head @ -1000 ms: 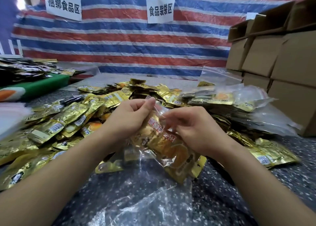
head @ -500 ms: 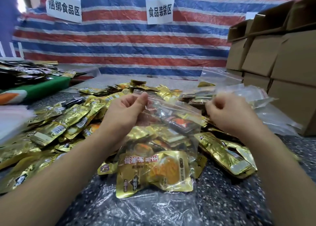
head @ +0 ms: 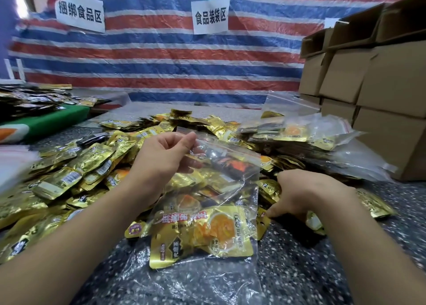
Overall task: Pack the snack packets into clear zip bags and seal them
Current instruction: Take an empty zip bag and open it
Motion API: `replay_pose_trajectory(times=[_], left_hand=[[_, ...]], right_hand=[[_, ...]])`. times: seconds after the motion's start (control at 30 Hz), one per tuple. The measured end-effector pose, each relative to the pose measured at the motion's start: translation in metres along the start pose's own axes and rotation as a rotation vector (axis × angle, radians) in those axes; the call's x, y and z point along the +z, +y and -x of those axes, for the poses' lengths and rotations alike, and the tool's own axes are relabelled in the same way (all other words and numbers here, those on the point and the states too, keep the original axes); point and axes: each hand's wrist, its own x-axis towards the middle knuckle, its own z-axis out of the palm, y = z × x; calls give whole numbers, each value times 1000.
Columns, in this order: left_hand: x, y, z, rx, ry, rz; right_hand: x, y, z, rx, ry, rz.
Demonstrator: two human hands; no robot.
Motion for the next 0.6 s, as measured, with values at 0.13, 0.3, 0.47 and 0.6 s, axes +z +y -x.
replay_pose_trajectory(times=[0.13, 0.3, 0.47, 0.6], left_hand=[[1, -3, -1, 2, -15, 1], [-1, -3, -3, 3, -30, -8], [-1, -3, -3, 8, -44, -28], [0, -4, -1, 1, -92, -44]], right_hand=[[-1, 3, -1, -10, 93, -82], [-13, 1, 2, -82, 128, -312], [-18, 0, 1, -136, 313, -753], [-19, 0, -8, -153, 540, -1219]])
